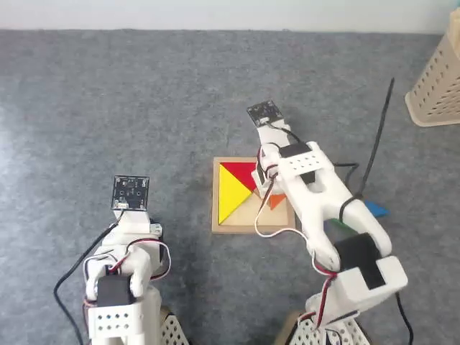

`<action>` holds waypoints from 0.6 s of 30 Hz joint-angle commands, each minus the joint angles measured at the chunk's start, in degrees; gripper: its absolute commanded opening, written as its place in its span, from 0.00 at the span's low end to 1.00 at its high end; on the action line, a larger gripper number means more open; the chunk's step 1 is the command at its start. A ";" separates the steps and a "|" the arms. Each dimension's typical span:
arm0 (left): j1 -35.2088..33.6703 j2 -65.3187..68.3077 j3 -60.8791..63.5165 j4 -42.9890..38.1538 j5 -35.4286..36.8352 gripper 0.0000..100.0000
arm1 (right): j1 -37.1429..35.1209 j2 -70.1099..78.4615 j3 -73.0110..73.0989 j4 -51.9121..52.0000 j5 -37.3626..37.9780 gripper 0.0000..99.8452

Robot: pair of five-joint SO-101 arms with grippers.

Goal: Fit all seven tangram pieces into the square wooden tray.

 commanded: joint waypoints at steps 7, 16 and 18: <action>0.26 -0.97 -0.66 0.26 0.44 0.01 | 5.23 6.46 -8.62 -0.92 0.88 0.01; 0.26 -0.97 -0.66 0.26 0.44 0.01 | 5.85 -0.92 -10.64 7.34 0.97 0.01; 0.26 -0.97 -0.66 0.26 0.44 0.01 | 6.81 -5.23 -11.69 12.97 1.93 0.01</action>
